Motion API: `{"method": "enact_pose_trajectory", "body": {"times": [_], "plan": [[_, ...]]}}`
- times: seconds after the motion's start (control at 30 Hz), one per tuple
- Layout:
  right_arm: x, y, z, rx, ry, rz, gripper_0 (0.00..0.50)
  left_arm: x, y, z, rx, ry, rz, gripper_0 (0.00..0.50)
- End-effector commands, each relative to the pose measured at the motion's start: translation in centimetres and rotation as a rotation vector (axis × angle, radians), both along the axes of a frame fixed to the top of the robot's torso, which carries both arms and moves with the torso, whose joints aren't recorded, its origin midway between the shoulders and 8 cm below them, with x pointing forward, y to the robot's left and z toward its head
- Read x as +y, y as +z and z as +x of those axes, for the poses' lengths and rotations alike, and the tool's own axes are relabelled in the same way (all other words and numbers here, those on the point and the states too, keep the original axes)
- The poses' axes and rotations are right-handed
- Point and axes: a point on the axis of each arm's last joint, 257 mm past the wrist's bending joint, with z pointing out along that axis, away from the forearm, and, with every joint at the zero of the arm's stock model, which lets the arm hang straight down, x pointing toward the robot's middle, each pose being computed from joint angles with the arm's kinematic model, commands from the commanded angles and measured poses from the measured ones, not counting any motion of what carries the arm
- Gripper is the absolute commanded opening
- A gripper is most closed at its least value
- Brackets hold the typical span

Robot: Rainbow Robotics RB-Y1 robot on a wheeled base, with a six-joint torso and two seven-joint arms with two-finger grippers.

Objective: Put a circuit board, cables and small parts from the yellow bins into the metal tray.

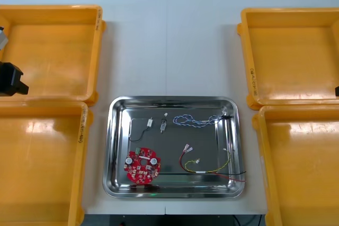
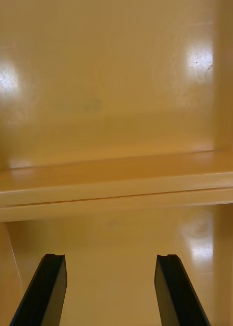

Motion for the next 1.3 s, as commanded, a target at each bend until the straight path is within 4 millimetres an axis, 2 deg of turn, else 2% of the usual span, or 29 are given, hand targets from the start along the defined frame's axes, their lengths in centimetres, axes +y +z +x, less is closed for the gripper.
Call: {"method": "enact_pose_trajectory", "body": {"times": [0.03, 0.43, 0.97, 1.3], "plan": [[-1.9, 1.4, -0.3, -0.015, -0.008, -0.050, 0.500, 2.9, 1.0, -0.3, -0.026, -0.056, 0.085, 0.500], [-1.9, 1.4, -0.3, -0.015, -0.008, -0.050, 0.500, 4.1, -0.7, -0.9, -0.021, -0.059, 0.091, 0.500], [-1.9, 1.4, -0.3, -0.015, -0.008, -0.050, 0.500, 5.2, -1.0, -1.6, -0.015, -0.028, 0.087, 0.500], [-1.9, 1.4, -0.3, -0.015, -0.008, -0.050, 0.500, 5.0, -1.1, -1.6, -0.013, -0.027, 0.080, 0.500]]}}
